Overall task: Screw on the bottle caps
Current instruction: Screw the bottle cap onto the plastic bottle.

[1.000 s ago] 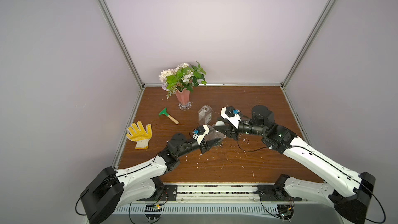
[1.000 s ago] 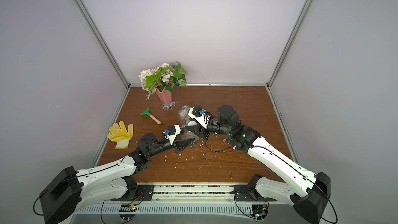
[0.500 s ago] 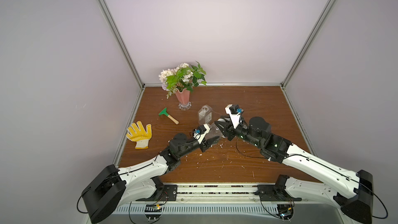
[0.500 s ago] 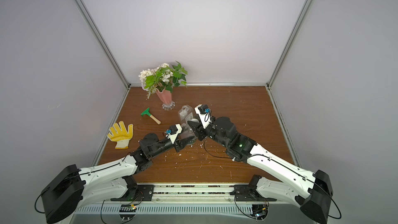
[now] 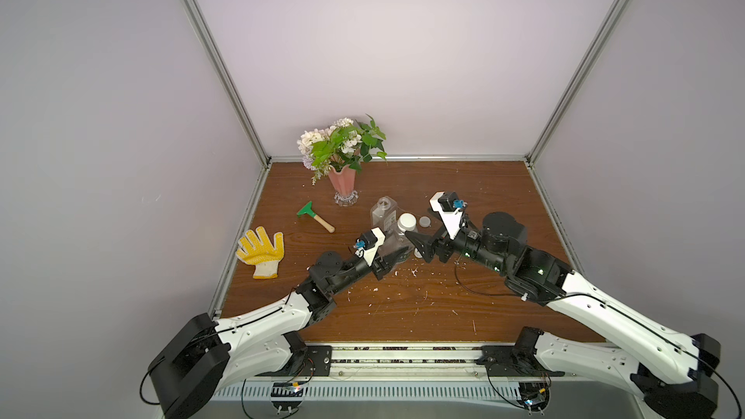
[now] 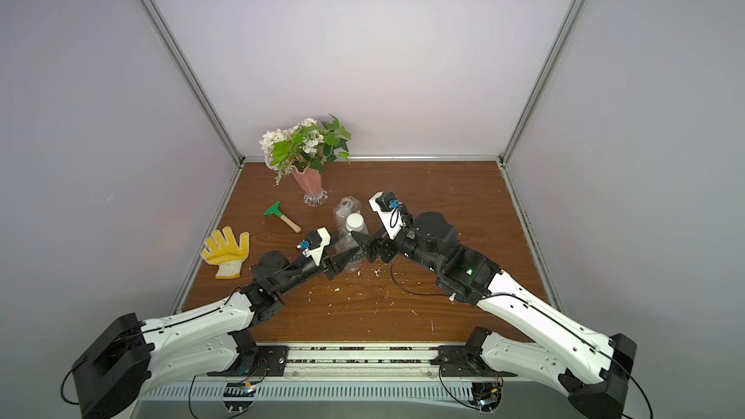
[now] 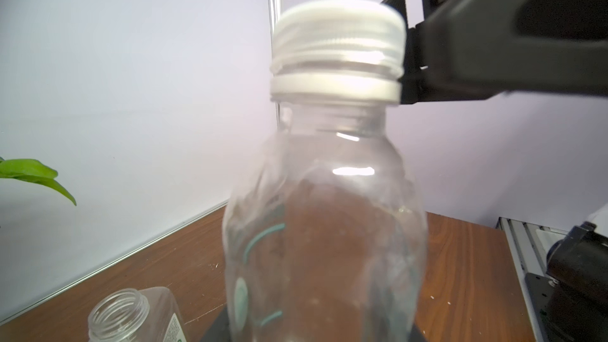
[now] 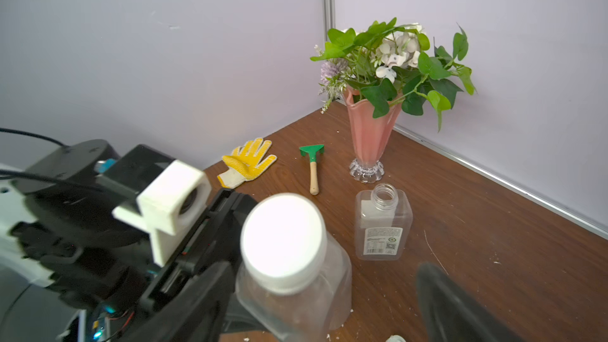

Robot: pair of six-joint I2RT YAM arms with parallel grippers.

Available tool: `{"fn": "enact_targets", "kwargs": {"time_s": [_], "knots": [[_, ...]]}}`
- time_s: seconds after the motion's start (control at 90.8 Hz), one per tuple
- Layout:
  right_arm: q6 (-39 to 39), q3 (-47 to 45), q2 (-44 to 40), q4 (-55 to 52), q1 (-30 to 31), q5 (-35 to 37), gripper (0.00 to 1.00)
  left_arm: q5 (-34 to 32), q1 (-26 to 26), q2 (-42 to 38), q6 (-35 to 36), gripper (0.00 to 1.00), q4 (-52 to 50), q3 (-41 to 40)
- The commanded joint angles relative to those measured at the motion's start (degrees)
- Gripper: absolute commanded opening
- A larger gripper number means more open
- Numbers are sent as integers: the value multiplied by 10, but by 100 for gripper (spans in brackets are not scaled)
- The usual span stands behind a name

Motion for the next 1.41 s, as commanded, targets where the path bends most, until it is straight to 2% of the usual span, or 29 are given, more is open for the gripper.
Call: {"fn": "enact_targets", "kwargs": {"time_s": [0.0, 0.088, 0.165, 0.308, 0.407, 0.616, 0.881, 1.046, 1.255, 1.398], "knots": [[-78, 42, -23, -49, -13, -89, 99, 17, 3, -16, -13, 52, 31, -7], [-136, 55, -29, -76, -25, -160, 99, 47, 2, -21, -17, 52, 25, -6], [-180, 66, -30, -92, -33, -234, 99, 101, 3, -23, -18, 52, 24, -4], [-229, 97, -11, -105, -34, -265, 97, 196, 3, -12, -28, 51, 24, 8], [-251, 111, 12, -111, -34, -273, 94, 229, 3, -2, -31, 50, 23, 15], [-263, 118, 57, -123, -34, -301, 80, 233, 2, 3, -29, 50, 23, 18], [-254, 104, 64, -103, -34, -301, 60, 226, 2, 4, -26, 50, 23, 15], [-249, 104, 67, -105, -34, -301, 55, 219, 3, 5, -24, 50, 23, 15], [-240, 101, 70, -106, -34, -297, 39, 209, 3, 5, -20, 50, 23, 15], [-230, 94, 74, -106, -33, -280, 36, 198, 3, 1, -16, 50, 24, 18]]}}
